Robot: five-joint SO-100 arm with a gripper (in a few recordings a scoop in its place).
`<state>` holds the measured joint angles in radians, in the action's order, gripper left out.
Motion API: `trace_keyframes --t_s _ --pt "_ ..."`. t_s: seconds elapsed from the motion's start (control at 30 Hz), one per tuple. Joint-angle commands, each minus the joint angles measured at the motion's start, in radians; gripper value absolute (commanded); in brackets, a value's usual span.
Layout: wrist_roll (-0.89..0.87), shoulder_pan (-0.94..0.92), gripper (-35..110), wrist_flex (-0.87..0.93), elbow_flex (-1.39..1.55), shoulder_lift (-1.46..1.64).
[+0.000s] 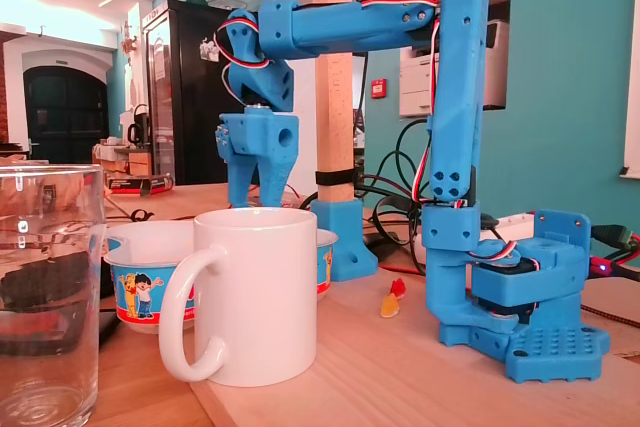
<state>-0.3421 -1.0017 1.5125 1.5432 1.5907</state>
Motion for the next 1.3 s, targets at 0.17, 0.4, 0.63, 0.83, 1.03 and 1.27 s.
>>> trace_keyframes --t_s 0.17,0.4,0.63,0.83,1.03,1.27 --pt "-0.021 -0.017 24 -0.101 0.003 0.018" --pt "-0.008 -0.017 24 -0.144 -0.003 -0.107" --pt "-0.005 -0.017 24 -0.233 -0.014 -0.193" --pt "-0.003 -0.017 24 -0.255 -0.014 -0.202" --pt "-0.003 -0.017 24 -0.256 -0.012 -0.206" --pt "0.0 -0.017 24 -0.256 0.002 -0.206"
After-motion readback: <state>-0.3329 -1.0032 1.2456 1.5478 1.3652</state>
